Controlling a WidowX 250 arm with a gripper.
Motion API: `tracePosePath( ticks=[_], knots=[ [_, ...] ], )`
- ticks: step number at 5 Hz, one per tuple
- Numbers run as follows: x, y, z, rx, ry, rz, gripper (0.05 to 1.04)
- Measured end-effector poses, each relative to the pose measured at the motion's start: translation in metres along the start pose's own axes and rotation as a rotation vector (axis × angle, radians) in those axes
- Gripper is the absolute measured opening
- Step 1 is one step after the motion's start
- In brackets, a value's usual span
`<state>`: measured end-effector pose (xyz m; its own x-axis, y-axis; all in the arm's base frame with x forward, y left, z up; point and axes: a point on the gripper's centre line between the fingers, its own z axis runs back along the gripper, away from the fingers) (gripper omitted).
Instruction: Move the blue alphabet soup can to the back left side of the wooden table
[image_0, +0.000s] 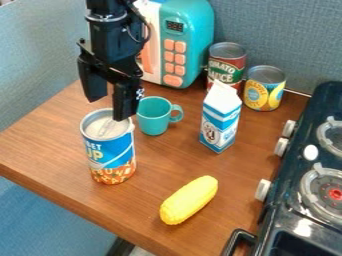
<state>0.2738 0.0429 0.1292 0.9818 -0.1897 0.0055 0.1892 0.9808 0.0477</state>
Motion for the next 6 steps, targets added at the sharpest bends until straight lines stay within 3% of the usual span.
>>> tracePosePath(
  ticks=[2,4,5,6],
  knots=[
    [-0.003,-0.01,-0.015,-0.011,0.037,-0.017,1.001],
    [0.0,-0.028,-0.043,0.028,0.091,-0.008,1.001],
    [0.006,-0.026,-0.049,0.111,0.137,0.008,1.001],
    [0.01,-0.017,-0.051,0.157,0.157,0.026,1.001]
  ],
)
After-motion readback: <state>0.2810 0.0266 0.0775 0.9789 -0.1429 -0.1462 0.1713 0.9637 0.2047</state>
